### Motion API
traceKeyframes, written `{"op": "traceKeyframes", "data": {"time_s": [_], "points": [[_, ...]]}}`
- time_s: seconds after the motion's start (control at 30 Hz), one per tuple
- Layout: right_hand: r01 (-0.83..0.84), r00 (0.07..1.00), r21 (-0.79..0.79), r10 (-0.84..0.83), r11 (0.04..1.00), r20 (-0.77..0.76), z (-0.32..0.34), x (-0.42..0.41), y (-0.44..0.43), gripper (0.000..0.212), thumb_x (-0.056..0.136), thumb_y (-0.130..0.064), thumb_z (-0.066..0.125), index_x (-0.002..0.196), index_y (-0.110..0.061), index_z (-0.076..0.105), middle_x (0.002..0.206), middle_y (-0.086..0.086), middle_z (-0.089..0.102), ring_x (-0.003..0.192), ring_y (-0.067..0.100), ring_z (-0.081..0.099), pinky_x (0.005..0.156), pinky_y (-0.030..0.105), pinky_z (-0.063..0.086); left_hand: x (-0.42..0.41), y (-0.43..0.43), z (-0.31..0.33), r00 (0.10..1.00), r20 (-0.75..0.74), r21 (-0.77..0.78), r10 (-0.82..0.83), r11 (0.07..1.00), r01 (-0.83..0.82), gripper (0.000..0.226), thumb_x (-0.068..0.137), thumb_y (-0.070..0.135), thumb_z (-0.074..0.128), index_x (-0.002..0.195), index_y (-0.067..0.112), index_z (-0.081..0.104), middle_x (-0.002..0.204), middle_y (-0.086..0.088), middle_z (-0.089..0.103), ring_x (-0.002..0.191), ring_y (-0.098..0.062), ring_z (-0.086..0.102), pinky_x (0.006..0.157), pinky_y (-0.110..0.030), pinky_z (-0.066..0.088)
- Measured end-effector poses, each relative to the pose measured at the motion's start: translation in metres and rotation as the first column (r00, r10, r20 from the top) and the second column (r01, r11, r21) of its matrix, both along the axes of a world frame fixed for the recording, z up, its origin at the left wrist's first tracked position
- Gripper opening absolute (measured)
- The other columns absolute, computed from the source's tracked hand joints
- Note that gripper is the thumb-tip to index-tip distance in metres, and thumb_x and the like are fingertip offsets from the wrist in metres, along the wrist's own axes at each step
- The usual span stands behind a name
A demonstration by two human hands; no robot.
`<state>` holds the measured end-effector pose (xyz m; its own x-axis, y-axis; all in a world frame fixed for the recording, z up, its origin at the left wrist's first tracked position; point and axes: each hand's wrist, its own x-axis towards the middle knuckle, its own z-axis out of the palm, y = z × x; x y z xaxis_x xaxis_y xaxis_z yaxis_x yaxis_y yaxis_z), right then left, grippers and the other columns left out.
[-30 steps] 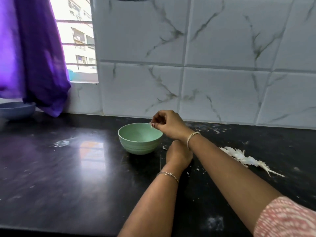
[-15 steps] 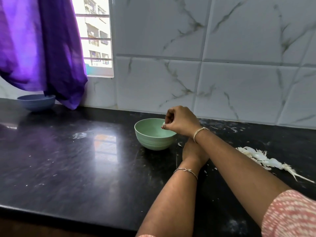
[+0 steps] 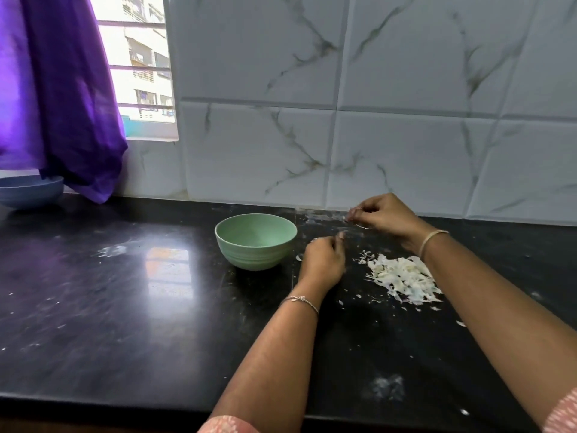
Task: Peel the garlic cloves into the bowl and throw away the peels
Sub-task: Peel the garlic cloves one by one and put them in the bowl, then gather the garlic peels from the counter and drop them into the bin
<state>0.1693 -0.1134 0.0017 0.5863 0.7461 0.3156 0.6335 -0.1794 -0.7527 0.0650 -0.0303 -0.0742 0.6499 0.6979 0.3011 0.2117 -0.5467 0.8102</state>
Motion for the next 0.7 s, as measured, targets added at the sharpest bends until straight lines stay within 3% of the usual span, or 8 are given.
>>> {"op": "traceKeyframes", "data": {"time_s": [0.13, 0.2, 0.27, 0.33, 0.47, 0.57, 0.63, 0.7], "points": [[0.229, 0.964, -0.049, -0.219, 0.972, 0.151, -0.019, 0.024, -0.057, 0.027, 0.069, -0.017, 0.087, 0.074, -0.001, 0.066, 0.067, 0.002, 0.065, 0.063, 0.010, 0.059, 0.059, 0.026, 0.046, 0.003, 0.003, 0.004, 0.995, 0.099, -0.153, 0.006, 0.988, 0.009, 0.070, 0.102, 0.054, 0.024, 0.100, 0.008, 0.077, 0.105, -0.016, 0.072, 0.105, -0.032, 0.063, 0.094, -0.034, 0.047], [0.253, 0.939, -0.073, -0.227, 0.965, 0.259, -0.029, 0.029, -0.073, 0.021, 0.071, -0.008, 0.083, 0.073, -0.006, 0.062, 0.067, -0.002, 0.063, 0.063, 0.008, 0.057, 0.060, 0.027, 0.043, 0.005, 0.006, 0.005, 0.991, 0.135, -0.196, -0.026, 0.979, 0.052, 0.073, 0.098, 0.060, 0.024, 0.096, 0.011, 0.078, 0.104, -0.013, 0.073, 0.104, -0.032, 0.064, 0.097, -0.040, 0.047], [0.198, 0.933, -0.115, -0.151, 0.973, 0.325, -0.038, 0.028, -0.082, 0.014, 0.082, 0.000, 0.069, 0.083, -0.014, 0.068, 0.081, -0.004, 0.068, 0.076, 0.008, 0.063, 0.072, 0.023, 0.046, 0.004, 0.008, 0.009, 0.984, 0.153, -0.209, -0.092, 0.970, 0.123, 0.059, 0.102, 0.050, 0.031, 0.091, 0.016, 0.078, 0.104, -0.011, 0.074, 0.102, -0.031, 0.064, 0.095, -0.038, 0.048], [0.134, 0.933, -0.164, -0.069, 0.977, 0.352, -0.044, 0.018, -0.087, 0.028, 0.092, 0.001, 0.055, 0.107, -0.017, 0.070, 0.101, -0.005, 0.071, 0.092, 0.009, 0.066, 0.083, 0.022, 0.049, 0.002, 0.009, 0.014, 0.974, 0.159, -0.211, -0.160, 0.958, 0.192, 0.048, 0.104, 0.040, 0.035, 0.092, 0.019, 0.076, 0.109, -0.010, 0.072, 0.099, -0.028, 0.064, 0.087, -0.033, 0.046], [0.028, 0.892, -0.271, 0.098, 0.962, 0.441, -0.049, -0.028, -0.090, 0.039, 0.101, -0.011, 0.043, 0.135, -0.022, 0.056, 0.130, -0.003, 0.063, 0.109, 0.009, 0.060, 0.087, 0.017, 0.040, -0.001, 0.017, 0.013, 0.962, 0.219, -0.294, -0.164, 0.929, 0.225, 0.054, 0.105, 0.041, 0.029, 0.117, 0.004, 0.066, 0.115, -0.009, 0.066, 0.100, -0.021, 0.060, 0.073, -0.022, 0.043], [-0.140, 0.801, -0.490, 0.390, 0.860, 0.455, -0.063, -0.067, -0.082, 0.051, 0.105, -0.031, 0.036, 0.154, -0.022, 0.024, 0.160, -0.005, 0.024, 0.146, 0.009, 0.021, 0.118, 0.026, 0.016, 0.000, 0.024, 0.010, 0.960, 0.251, -0.362, -0.122, 0.908, 0.210, 0.070, 0.102, 0.052, 0.020, 0.126, 0.000, 0.060, 0.121, -0.013, 0.064, 0.116, -0.026, 0.057, 0.095, -0.030, 0.041], [-0.177, 0.746, -0.604, 0.507, 0.777, 0.432, -0.075, -0.086, -0.074, 0.059, 0.105, -0.040, 0.029, 0.157, -0.021, 0.006, 0.164, -0.005, 0.003, 0.149, 0.007, -0.001, 0.122, 0.038, -0.002, 0.000, 0.028, 0.012, 0.957, 0.267, -0.381, -0.110, 0.901, 0.210, 0.078, 0.100, 0.058, 0.015, 0.130, 0.000, 0.057, 0.129, -0.013, 0.061, 0.126, -0.024, 0.052, 0.109, -0.033, 0.032], [-0.184, 0.723, -0.647, 0.548, 0.740, 0.421, -0.084, -0.094, -0.064, 0.063, 0.104, -0.047, 0.024, 0.157, -0.020, 0.002, 0.164, -0.006, -0.001, 0.149, 0.006, -0.006, 0.120, 0.043, -0.007, 0.000, 0.032, 0.014, 0.950, 0.296, -0.404, -0.105, 0.887, 0.224, 0.084, 0.098, 0.062, 0.010, 0.134, 0.000, 0.054, 0.137, -0.013, 0.056, 0.132, -0.022, 0.046, 0.118, -0.036, 0.024]]}}
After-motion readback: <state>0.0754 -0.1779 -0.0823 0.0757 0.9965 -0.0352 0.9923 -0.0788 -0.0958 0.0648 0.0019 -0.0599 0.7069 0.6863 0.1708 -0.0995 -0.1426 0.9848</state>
